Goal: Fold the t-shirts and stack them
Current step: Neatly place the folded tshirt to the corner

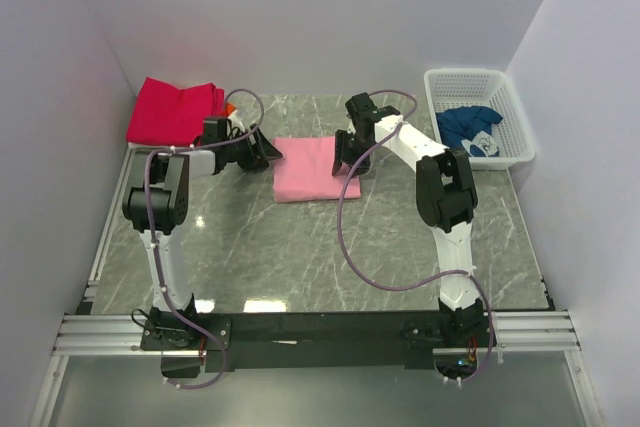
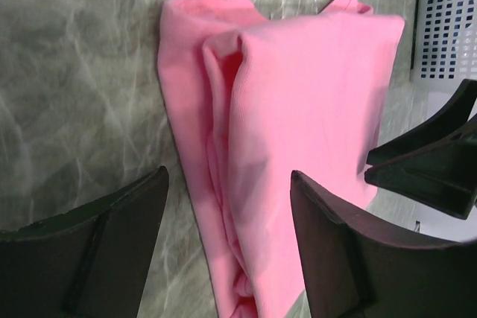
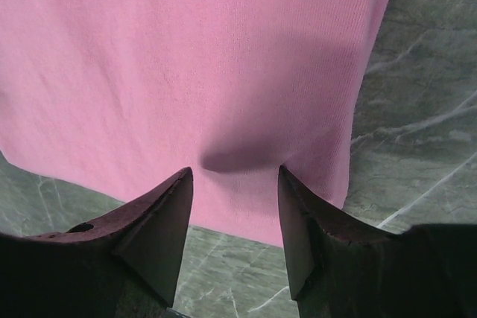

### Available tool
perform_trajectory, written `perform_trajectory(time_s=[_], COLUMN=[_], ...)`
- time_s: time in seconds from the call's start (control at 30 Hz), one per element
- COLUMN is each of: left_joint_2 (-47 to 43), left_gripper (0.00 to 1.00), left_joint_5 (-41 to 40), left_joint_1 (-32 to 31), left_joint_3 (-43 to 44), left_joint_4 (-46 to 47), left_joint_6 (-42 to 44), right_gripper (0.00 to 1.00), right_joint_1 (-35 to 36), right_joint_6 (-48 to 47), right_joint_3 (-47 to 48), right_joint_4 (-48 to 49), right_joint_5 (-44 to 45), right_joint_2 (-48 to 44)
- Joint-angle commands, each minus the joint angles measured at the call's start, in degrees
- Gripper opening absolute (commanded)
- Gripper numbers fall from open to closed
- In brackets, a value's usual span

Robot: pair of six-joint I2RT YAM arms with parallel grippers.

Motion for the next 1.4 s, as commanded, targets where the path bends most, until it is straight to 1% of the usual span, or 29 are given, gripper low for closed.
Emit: perform_trajectory(time_s=[0.0, 0.2, 0.33, 0.67, 0.93, 1.07, 1.1, 1.13, 1.17, 1.23, 1.3, 1.33, 1.37], left_joint_2=[4.4, 6.8, 8.0, 9.8, 11.7, 12.9, 13.1, 13.2, 13.3, 13.9, 14.2, 14.3, 14.5], left_gripper=[0.75, 0.74, 0.74, 0.70, 0.57, 0.46, 0.37, 0.33, 0.20, 0.01, 0.00, 0.00, 0.00], left_joint_5=[-3.3, -2.6, -2.0, 0.1, -0.8, -1.1, -1.4, -1.7, -2.4, -6.3, -9.9, -14.1, -16.0], left_joint_1=[-0.8, -3.3, -6.0, -9.4, -11.5, -12.8, -13.3, -13.5, -13.6, -13.7, -13.6, -13.5, -13.3], left_joint_3=[-0.3, -0.2, 0.3, 2.8, 6.2, 10.1, 11.3, 12.1, 13.0, 17.3, 22.2, 23.8, 25.6], left_joint_4=[-1.9, -2.5, -3.5, -4.9, -8.2, -12.9, -13.9, -15.0, -16.3, -23.1, -28.2, -32.5, -35.3], left_joint_6=[0.9, 0.4, 0.3, -1.6, -1.1, 0.5, 0.9, 1.4, 2.1, 5.1, 9.1, 10.4, 11.6], right_gripper=[0.56, 0.56, 0.56, 0.56, 0.56, 0.56, 0.56, 0.56, 0.56, 0.56, 0.57, 0.59, 0.60], right_joint_1=[-0.3, -0.3, -0.3, -0.3, -0.3, -0.4, -0.4, -0.3, -0.4, -0.4, -0.4, -0.4, -0.6], right_joint_6=[-1.2, -1.2, -1.4, -1.7, -2.6, -3.4, -3.5, -3.6, -3.8, -4.3, -4.5, -4.6, -4.7], right_joint_3=[1.9, 1.9, 2.7, 5.7, 6.2, 6.4, 6.7, 6.9, 7.1, 7.9, 7.9, 7.7, 7.5], right_joint_4=[-0.7, -0.7, -1.0, -1.9, -2.8, -3.2, -3.3, -3.4, -3.8, -4.6, -4.8, -4.9, -5.0], right_joint_5=[-0.4, -0.5, -0.6, -1.1, -1.2, -1.1, -1.1, -1.1, -1.1, -0.6, -0.2, 0.5, 1.0], right_joint_2=[1.2, 1.7, 2.2, 4.4, 4.7, 4.5, 4.6, 4.6, 4.7, 4.6, 4.3, 4.0, 3.4])
